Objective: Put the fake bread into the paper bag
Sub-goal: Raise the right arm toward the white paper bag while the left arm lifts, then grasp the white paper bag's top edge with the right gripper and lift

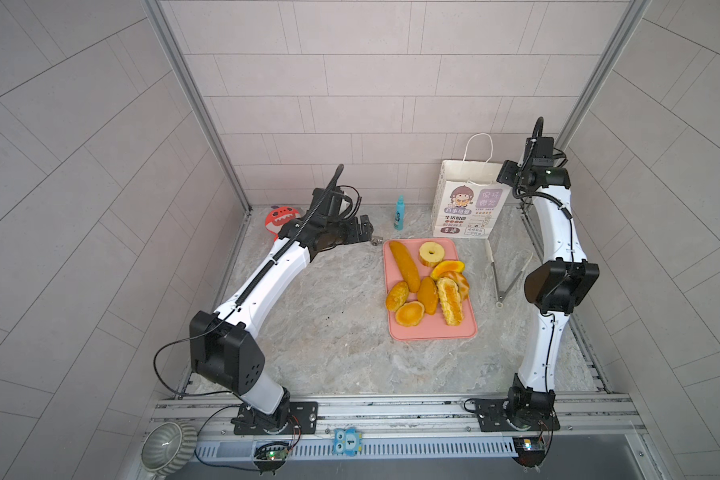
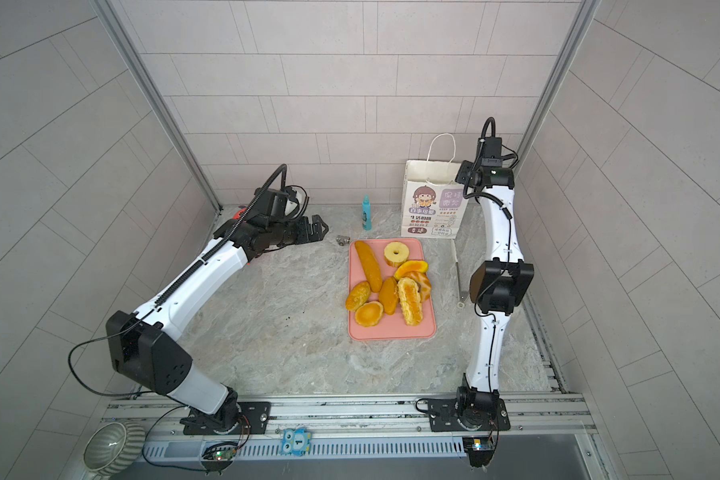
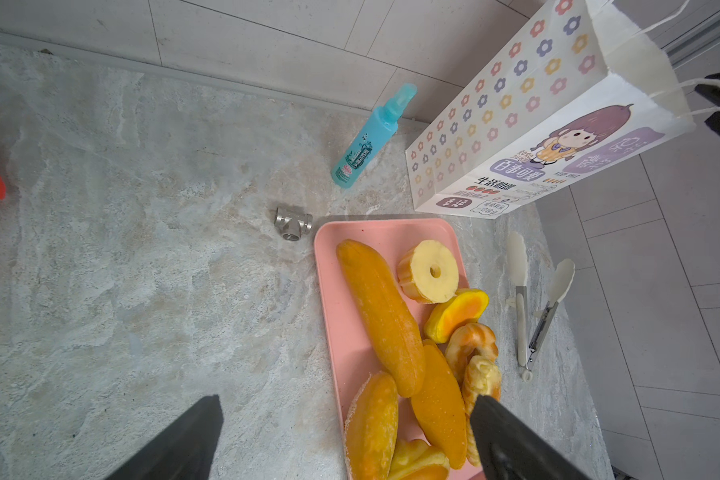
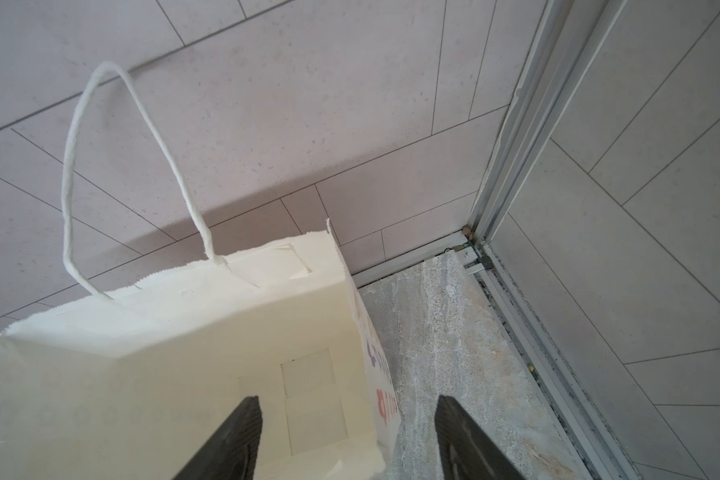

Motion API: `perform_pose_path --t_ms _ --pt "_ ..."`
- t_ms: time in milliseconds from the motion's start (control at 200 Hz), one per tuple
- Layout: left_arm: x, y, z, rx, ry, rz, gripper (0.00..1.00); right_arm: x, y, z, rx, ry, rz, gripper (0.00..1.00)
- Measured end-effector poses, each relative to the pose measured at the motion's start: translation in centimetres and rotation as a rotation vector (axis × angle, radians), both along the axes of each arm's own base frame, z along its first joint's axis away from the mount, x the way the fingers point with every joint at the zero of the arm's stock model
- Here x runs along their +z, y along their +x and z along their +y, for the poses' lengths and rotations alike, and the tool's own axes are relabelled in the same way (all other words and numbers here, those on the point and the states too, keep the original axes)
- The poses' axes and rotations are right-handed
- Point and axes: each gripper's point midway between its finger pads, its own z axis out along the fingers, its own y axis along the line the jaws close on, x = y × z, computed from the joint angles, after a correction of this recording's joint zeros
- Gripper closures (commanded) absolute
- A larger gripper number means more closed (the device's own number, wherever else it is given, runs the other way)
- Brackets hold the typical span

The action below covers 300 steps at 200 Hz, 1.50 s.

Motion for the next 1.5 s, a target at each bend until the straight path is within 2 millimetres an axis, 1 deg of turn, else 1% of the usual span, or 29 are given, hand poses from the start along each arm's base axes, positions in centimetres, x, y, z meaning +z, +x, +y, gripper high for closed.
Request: perform_pose_path --t_ms 100,165,260,340,425,505,640,741,786,836,1036,1091,1191,1251,1366,1501 --pt "0.1 0.0 0.0 0.000 -0.001 -0.003 0.00 0.4 0.5 -0.1 0.004 -0.001 -0.022 0.37" --pt "0.1 0.0 0.0 0.002 0.001 -0.004 0.00 0.3 1.0 -0.2 0.009 0.001 -0.029 0.37" --pt "0.1 0.0 0.1 0.005 0.004 -0.006 0.00 -0.5 1.8 -0.2 0.018 0.006 -0.027 0.37" --pt "0.2 0.0 0.2 0.005 0.005 -0.009 0.00 -1.5 2.3 -0.3 0.020 0.009 -0.017 0.33" --pt "0.2 0.0 0.2 0.006 0.008 -0.009 0.00 -2.4 2.6 -0.5 0.021 0.012 -0.006 0.33" --pt "0.2 -0.1 0.2 0.005 0.009 -0.010 0.00 -2.6 2.8 -0.7 0.022 0.017 -0.007 0.38" --pt "0.2 -0.1 0.3 0.005 0.011 -0.010 0.00 -2.1 2.9 -1.0 0.025 0.019 -0.027 0.48" --pt "0.2 -0.1 0.3 0.007 0.014 -0.007 0.00 -1.7 3.3 -0.9 0.036 0.023 -0.048 0.51" --pt "0.1 -0.1 0.3 0.007 0.015 -0.005 0.00 -1.8 3.6 -0.9 0.042 0.024 -0.055 0.52" --pt "0.1 -0.1 0.4 0.007 0.016 -0.003 0.00 -2.3 3.8 -0.8 0.048 0.029 -0.051 0.54" --pt "0.0 -0.3 0.5 0.012 0.023 0.002 0.00 -4.5 4.5 -0.7 0.061 0.045 -0.017 0.77" --pt "0.0 -0.3 0.6 0.014 0.025 0.002 0.00 -4.6 4.5 -0.6 0.067 0.044 -0.015 0.82" --pt "0.2 -0.4 0.7 0.018 0.026 -0.003 0.00 -4.6 4.5 -0.5 0.068 0.048 -0.015 0.94" --pt "0.5 -0.5 0.8 0.020 0.025 -0.008 0.00 -4.7 4.5 -0.6 0.063 0.052 -0.014 0.99" --pt "1.6 -0.9 1.1 0.024 0.019 -0.031 0.00 -4.7 4.2 -0.6 0.055 0.060 -0.010 1.00" --pt "3.1 -1.6 1.5 0.030 0.010 -0.064 0.00 -4.2 3.2 -0.4 0.046 0.073 -0.006 1.00"
